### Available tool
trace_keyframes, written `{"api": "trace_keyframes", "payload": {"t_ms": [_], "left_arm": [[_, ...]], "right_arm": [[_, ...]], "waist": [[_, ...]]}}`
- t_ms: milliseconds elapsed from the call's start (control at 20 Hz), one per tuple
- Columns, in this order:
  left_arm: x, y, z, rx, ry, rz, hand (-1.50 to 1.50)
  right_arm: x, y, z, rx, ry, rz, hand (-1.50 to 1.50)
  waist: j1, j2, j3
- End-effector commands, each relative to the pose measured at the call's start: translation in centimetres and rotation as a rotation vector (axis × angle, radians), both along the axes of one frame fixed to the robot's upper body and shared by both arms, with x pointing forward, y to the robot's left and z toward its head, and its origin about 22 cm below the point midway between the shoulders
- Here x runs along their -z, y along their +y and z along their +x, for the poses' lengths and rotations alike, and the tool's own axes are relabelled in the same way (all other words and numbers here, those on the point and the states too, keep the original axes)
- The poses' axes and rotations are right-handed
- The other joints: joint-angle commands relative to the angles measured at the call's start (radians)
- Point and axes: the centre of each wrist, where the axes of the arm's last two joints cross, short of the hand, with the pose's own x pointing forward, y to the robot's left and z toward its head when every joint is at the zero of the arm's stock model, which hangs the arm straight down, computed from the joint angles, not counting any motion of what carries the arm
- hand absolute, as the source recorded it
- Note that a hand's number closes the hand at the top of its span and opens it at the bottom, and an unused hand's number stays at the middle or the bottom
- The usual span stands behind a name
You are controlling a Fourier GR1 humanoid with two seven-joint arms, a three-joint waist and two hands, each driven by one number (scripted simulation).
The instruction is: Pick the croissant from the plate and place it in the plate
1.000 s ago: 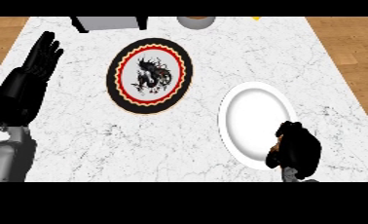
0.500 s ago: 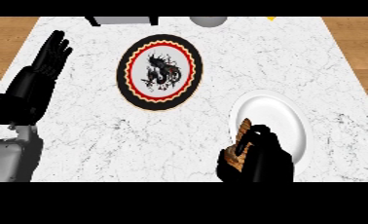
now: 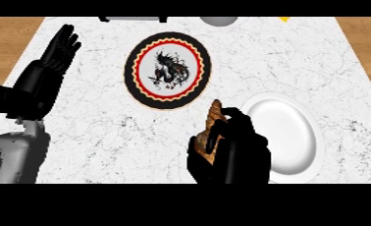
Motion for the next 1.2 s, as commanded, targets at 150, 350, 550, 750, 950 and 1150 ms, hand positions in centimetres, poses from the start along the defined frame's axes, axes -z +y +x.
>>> {"api": "trace_keyframes", "payload": {"t_ms": [150,350,550,750,950,1150], "left_arm": [[0.1,-0.3,0.2,0.033,-0.005,-0.017,0.00],[-0.2,-2.2,0.9,0.042,-0.016,-0.008,0.00],[-0.6,-2.4,1.0,0.083,-0.011,-0.005,0.00],[-0.4,-2.5,1.8,0.057,-0.033,-0.005,0.00],[-0.5,-2.8,1.2,0.088,-0.028,-0.010,0.00],[-1.0,-2.6,1.3,0.104,-0.038,-0.001,0.00]], "right_arm": [[-2.5,1.8,5.6,0.149,0.035,0.153,1.50],[-2.3,1.9,8.4,0.135,0.066,0.204,1.50],[-3.5,1.7,12.5,0.148,0.081,0.243,1.50],[-3.0,1.8,15.8,0.175,0.097,0.227,1.50],[-2.0,1.6,18.7,0.226,0.147,0.195,1.50],[1.3,0.1,20.8,0.238,0.226,0.157,1.50]], "waist": [[0.042,0.008,0.000],[0.040,0.012,0.001],[0.070,0.020,0.002],[0.066,0.025,0.001],[0.099,0.025,0.001],[0.106,0.032,0.002]]}}
